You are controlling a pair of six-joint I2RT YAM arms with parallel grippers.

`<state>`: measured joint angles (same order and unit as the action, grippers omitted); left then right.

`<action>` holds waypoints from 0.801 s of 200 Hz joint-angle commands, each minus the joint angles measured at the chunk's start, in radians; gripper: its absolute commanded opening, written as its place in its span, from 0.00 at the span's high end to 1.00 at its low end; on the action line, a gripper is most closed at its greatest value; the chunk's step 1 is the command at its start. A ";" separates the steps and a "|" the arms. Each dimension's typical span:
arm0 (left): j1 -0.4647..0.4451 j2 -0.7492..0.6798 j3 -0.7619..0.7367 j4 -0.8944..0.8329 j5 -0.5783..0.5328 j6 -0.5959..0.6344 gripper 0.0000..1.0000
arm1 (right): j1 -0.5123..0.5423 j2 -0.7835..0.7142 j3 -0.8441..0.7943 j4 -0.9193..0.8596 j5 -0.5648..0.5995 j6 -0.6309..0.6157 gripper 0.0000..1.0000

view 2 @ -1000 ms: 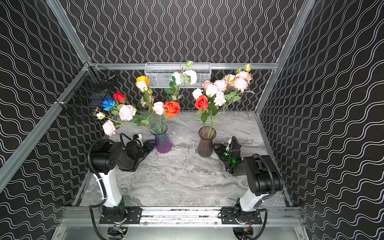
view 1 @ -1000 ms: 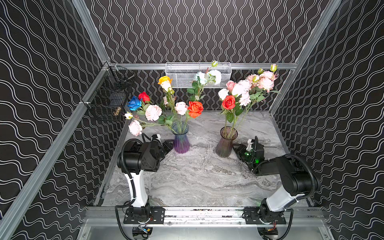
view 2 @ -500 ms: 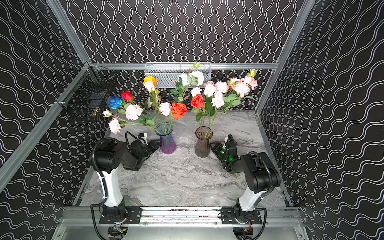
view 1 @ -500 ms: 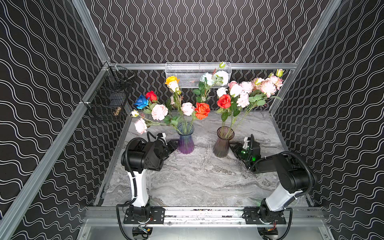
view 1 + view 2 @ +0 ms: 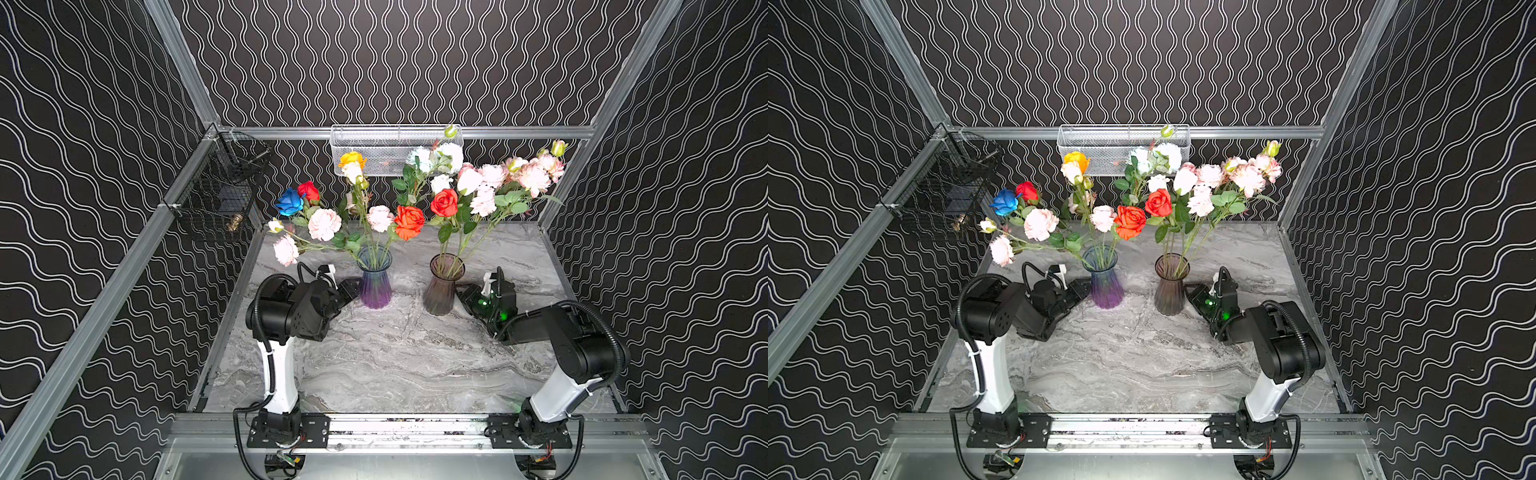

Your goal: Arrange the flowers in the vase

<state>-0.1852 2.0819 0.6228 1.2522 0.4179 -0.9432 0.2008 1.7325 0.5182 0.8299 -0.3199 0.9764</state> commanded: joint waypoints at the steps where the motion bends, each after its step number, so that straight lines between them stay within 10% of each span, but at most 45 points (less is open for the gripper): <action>1: -0.003 0.013 -0.005 -0.045 0.012 -0.021 0.58 | 0.002 0.007 0.012 0.009 -0.013 -0.002 0.54; 160: 0.108 -0.306 -0.225 -0.167 -0.129 0.002 0.55 | -0.119 -0.178 -0.103 -0.054 -0.012 -0.020 0.49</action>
<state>-0.0887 1.8374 0.4194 1.1362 0.3252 -0.9638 0.0994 1.5959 0.4294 0.7967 -0.3279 0.9710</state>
